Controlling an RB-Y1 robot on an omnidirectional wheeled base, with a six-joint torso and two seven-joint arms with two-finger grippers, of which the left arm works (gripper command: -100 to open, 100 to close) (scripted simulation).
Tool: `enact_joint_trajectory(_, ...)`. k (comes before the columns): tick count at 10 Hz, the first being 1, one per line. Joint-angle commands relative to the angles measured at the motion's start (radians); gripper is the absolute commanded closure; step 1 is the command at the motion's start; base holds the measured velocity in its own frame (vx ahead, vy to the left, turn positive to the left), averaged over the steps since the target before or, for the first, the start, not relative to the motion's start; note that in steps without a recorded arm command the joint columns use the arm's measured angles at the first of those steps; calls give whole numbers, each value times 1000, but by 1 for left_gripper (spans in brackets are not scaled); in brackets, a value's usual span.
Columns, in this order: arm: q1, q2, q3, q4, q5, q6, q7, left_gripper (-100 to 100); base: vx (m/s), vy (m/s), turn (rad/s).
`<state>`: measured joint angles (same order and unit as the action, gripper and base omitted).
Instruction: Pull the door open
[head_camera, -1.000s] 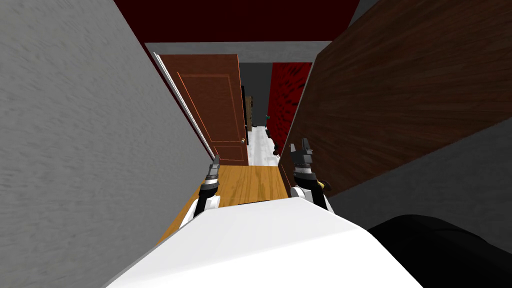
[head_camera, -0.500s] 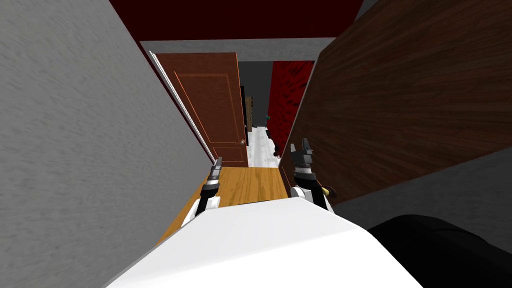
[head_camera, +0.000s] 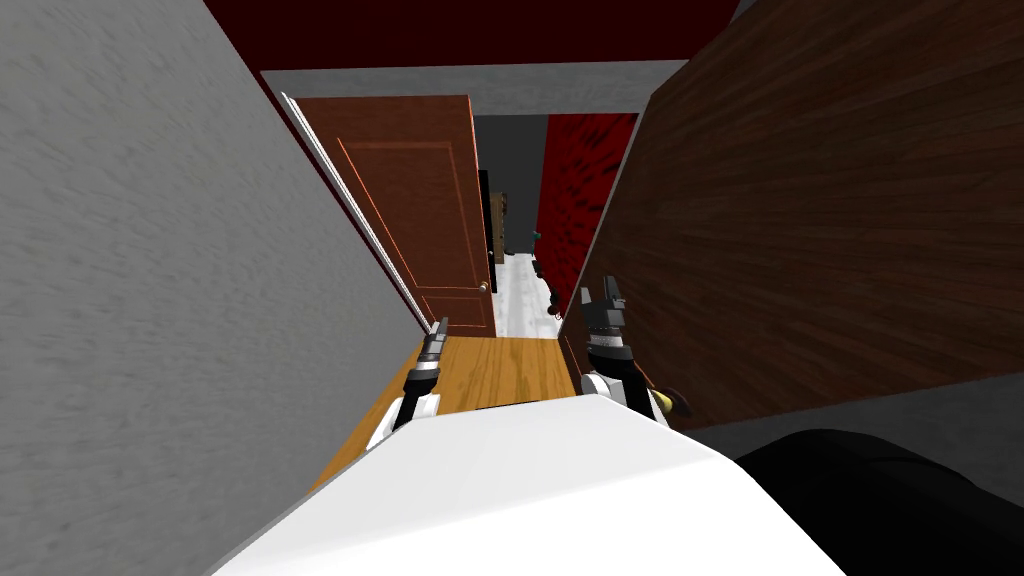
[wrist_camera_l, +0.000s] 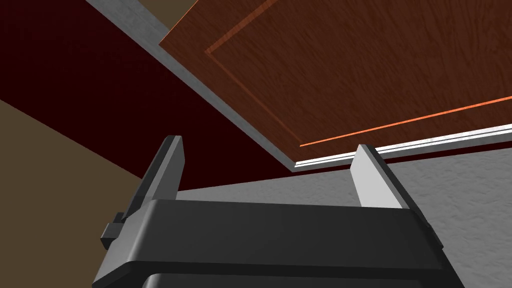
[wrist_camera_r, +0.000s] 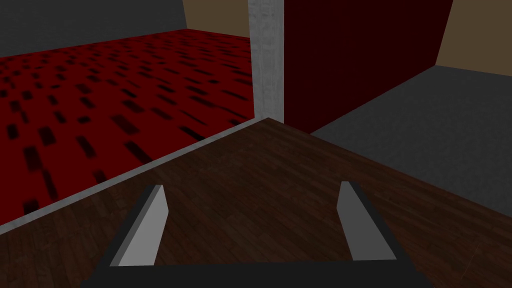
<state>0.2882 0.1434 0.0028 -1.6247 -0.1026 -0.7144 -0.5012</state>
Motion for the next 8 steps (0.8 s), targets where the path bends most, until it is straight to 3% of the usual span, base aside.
enact_joint_trajectory(1,-11,5,3,39,-8,-12,-25,-100,93,-35,9)
enact_joint_trajectory(8,-52,23,14,170,-37,-43,-113,-100,83,-20,9)
